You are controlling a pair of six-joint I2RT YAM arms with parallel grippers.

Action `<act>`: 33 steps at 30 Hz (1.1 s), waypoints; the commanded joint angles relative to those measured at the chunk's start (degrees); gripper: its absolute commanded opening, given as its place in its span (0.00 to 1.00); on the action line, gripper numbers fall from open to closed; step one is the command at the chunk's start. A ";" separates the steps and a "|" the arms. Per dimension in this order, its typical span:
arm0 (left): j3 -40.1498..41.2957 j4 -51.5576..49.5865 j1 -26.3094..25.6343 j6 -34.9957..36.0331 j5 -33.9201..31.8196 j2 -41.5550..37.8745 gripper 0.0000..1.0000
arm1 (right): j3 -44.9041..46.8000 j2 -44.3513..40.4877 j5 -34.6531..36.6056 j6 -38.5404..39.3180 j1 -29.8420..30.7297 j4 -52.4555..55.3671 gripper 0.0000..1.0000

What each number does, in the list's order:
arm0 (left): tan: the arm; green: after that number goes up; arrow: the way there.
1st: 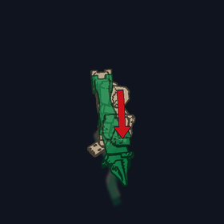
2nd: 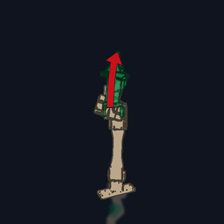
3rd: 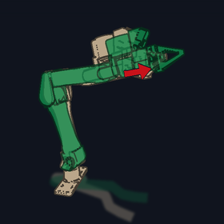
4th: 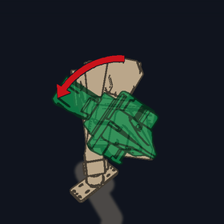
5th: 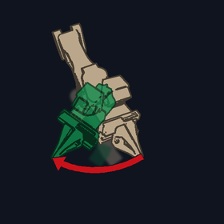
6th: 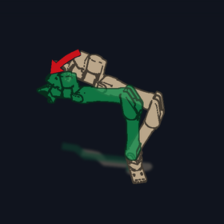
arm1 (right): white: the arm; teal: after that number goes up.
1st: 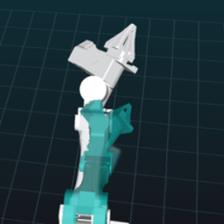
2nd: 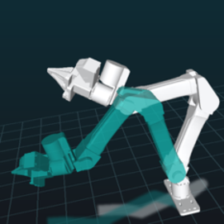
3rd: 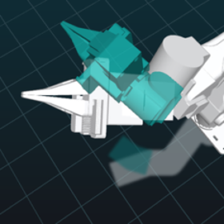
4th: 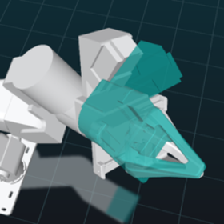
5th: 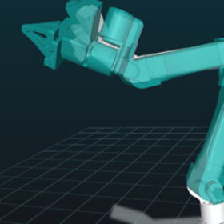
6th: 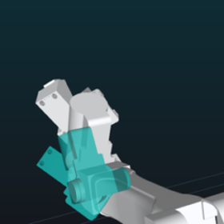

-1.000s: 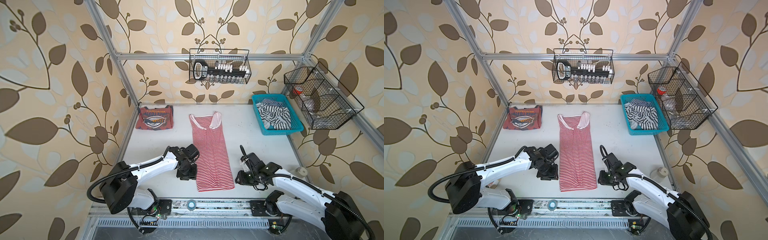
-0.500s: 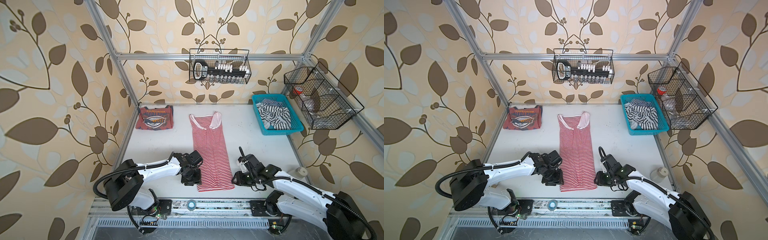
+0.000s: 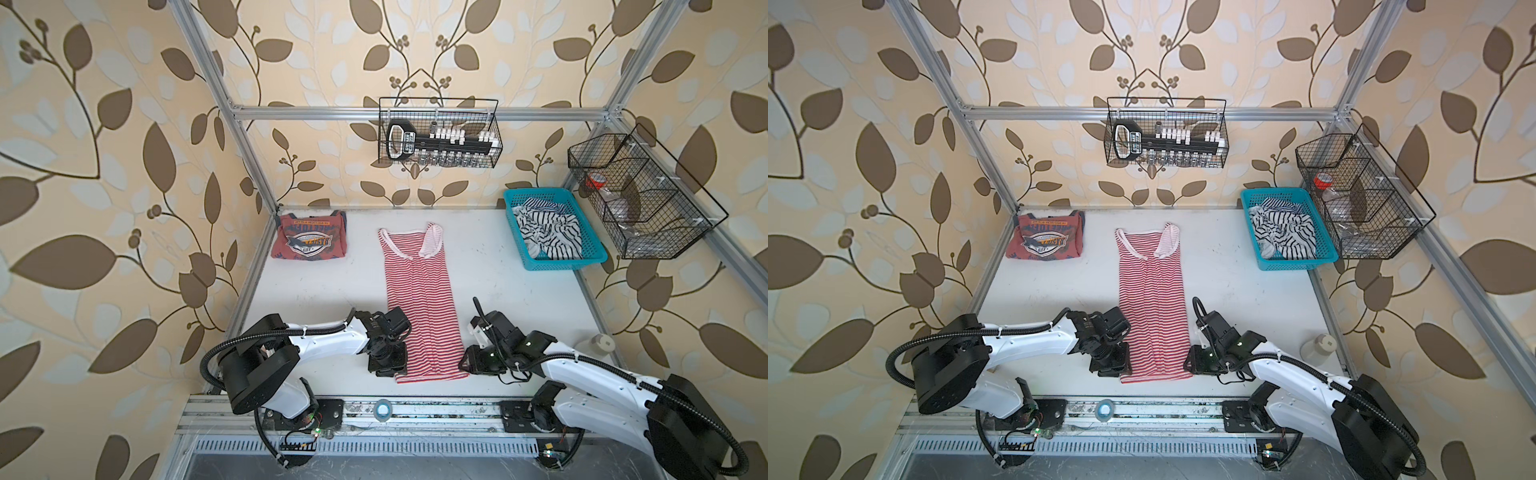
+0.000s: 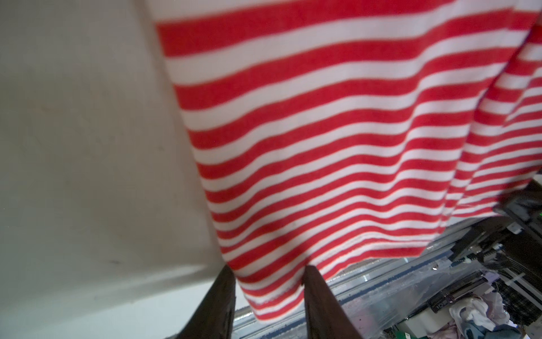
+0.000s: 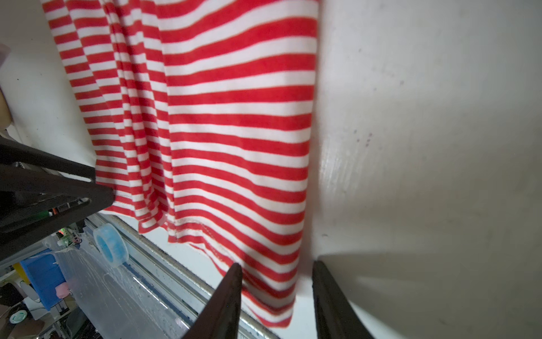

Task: Fold and stack tank tops
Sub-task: Fold the tank top at the top-center of the table.

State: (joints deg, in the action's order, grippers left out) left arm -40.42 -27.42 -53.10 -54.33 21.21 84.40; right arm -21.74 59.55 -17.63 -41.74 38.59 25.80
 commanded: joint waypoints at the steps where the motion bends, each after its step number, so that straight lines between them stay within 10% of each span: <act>1: 1.40 -0.07 -0.78 -1.00 -0.21 0.77 0.34 | 1.81 0.58 0.31 -0.98 0.82 1.71 0.38; 14: 1.20 -1.23 -0.86 -2.08 -1.91 -1.53 0.00 | 0.76 -1.83 0.23 -2.43 2.88 1.57 0.00; 33: -8.62 -13.00 5.08 1.83 -11.14 -12.99 0.00 | -14.47 -0.44 2.10 5.35 -0.69 9.08 0.00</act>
State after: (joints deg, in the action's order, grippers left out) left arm -46.63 -37.06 -50.72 -55.07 11.97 71.94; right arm -33.74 57.30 -15.31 -39.72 39.33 33.52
